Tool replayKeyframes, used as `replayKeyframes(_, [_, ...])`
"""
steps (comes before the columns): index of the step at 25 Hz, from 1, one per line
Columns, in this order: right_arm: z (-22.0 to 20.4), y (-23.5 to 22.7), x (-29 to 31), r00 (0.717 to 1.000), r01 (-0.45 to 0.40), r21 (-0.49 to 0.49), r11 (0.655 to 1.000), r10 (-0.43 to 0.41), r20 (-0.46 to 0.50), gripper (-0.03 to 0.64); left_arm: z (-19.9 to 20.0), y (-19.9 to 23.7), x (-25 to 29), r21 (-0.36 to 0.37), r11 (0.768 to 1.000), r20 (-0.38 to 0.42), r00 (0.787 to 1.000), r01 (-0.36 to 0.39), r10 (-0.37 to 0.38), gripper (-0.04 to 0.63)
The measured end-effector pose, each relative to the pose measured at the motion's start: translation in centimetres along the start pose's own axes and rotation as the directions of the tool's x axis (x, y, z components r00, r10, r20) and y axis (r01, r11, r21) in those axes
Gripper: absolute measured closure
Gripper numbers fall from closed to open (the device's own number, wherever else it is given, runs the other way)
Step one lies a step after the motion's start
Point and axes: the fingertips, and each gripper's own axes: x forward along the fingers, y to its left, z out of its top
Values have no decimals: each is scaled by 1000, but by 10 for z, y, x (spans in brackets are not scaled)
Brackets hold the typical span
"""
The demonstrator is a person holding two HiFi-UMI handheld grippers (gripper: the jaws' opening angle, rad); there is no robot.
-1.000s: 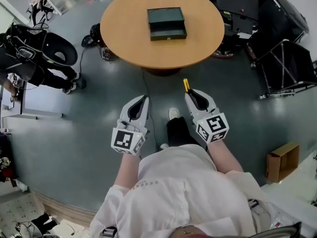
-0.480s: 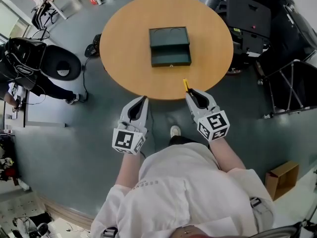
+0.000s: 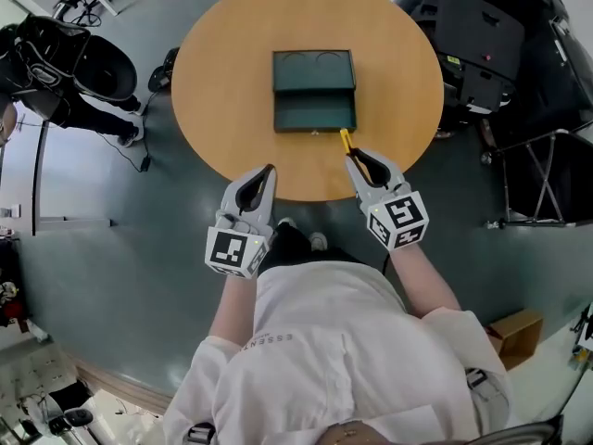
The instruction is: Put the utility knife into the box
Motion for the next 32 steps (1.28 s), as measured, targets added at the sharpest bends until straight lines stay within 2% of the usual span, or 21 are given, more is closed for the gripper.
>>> replayKeyframes(6, [-13,-13,37,998,17,24,1000,-15,-56,561,-21,32,26,-50,999,-28,1000,12,-13,588])
replayKeyframes(12, [-14,-33,82,994,40,16,999,-38,-101,561,-24,68,76,-80,996,-36,999,25,-28,588])
replayKeyframes(15, [-23,-39,110,986,27,8,1000,-26,-162,561,-19,85,99,-93,995,-38,998,42,-46,588])
replayKeyframes(18, [-46,-43,136,967,14,0,1000,-13,-256,561,-25,104,113,-97,995,-37,999,34,-37,588])
replayKeyframes(23, [-85,-55,174,913,-22,-9,1000,16,-407,561,-45,126,130,-124,992,-75,997,20,-30,588])
replayKeyframes(27, [-120,-63,198,844,-66,-53,996,27,-536,561,-67,135,136,-153,988,-123,992,9,-28,588])
replayKeyframes(32, [-145,-60,214,759,-110,-46,993,54,-649,561,-84,136,132,-176,984,-175,984,7,-38,588])
